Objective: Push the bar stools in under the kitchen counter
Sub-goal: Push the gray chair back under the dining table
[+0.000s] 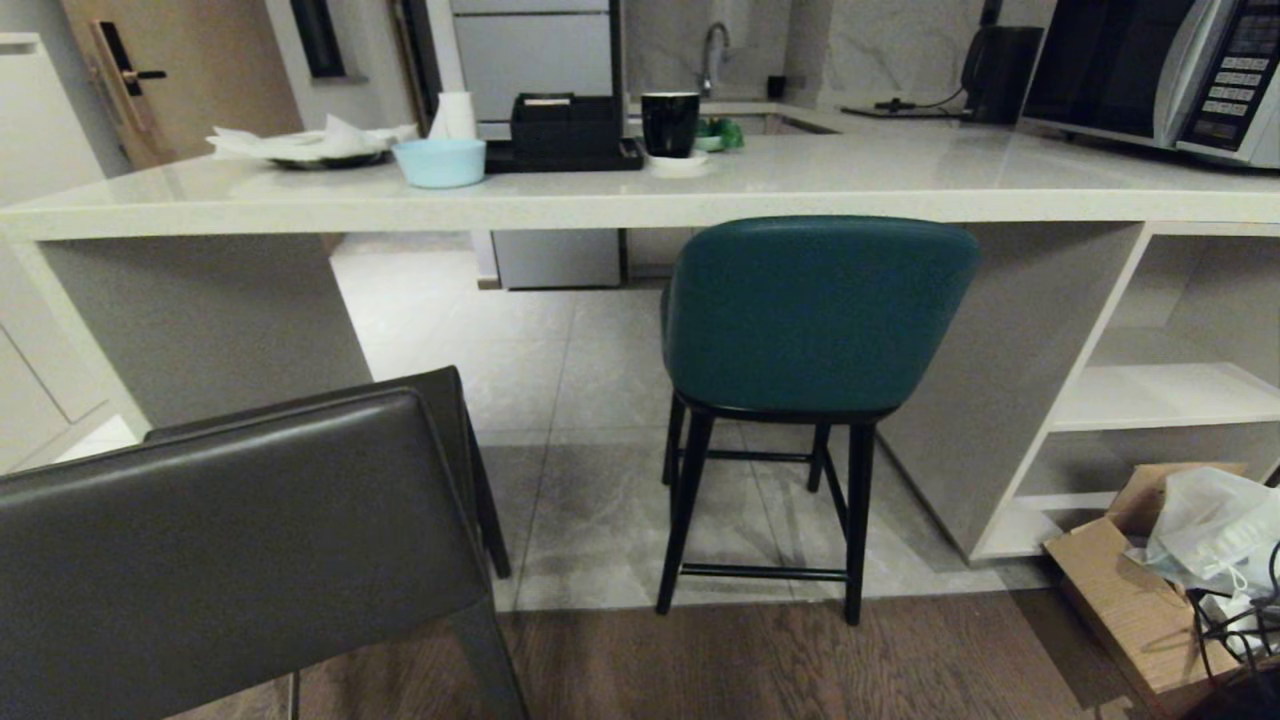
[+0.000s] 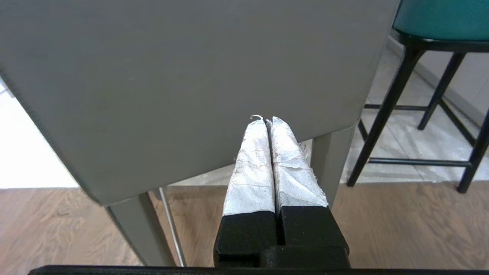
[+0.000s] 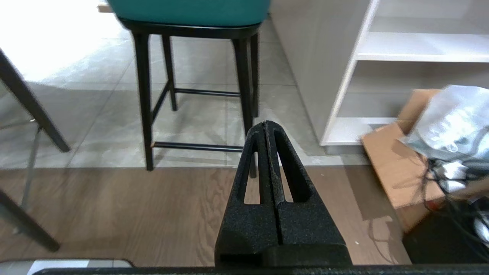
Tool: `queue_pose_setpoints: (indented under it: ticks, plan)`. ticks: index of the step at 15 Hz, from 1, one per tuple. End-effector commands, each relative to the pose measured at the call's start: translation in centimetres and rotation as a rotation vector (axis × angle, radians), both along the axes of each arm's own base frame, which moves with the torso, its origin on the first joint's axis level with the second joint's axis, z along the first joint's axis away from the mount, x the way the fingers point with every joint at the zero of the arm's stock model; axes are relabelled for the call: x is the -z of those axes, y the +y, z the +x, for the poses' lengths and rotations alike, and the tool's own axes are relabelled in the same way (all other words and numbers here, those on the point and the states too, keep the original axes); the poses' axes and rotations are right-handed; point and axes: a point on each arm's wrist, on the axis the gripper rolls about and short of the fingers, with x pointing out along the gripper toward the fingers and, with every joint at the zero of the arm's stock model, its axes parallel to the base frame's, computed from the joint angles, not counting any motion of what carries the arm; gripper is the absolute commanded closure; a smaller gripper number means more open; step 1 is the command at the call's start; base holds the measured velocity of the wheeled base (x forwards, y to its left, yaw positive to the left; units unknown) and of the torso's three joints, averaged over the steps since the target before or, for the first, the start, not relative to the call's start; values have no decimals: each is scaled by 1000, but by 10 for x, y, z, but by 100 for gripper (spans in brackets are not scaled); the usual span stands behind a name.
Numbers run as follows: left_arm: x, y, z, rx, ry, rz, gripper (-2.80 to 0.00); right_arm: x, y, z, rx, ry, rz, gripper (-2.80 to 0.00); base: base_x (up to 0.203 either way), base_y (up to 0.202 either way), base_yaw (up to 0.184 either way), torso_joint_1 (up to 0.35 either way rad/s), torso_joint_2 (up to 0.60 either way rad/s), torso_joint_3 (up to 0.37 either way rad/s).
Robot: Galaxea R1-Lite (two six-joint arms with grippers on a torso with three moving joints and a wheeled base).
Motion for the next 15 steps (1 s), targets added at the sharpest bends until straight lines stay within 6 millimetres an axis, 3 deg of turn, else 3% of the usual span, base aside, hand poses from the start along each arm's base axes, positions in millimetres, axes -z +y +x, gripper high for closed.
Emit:
queue_pose_setpoints:
  ticks: [1,4,11,15]
  plan:
    - [5,0,1,1,18,-1,0,0,0,0,1,0,1,0,0,0,0,0,0,0]
    - [5,0,1,0,18,-2,0,0,0,0,1,-1,5,0,-31,0,1,4,1,0]
    - [5,0,1,-1,19,-4,0,0,0,0,3,-2,5,0,-186,0,-2,1,4,1]
    - [5,0,1,-1,19,-3,0,0,0,0,3,0,4,0,0,0,0,0,0,0]
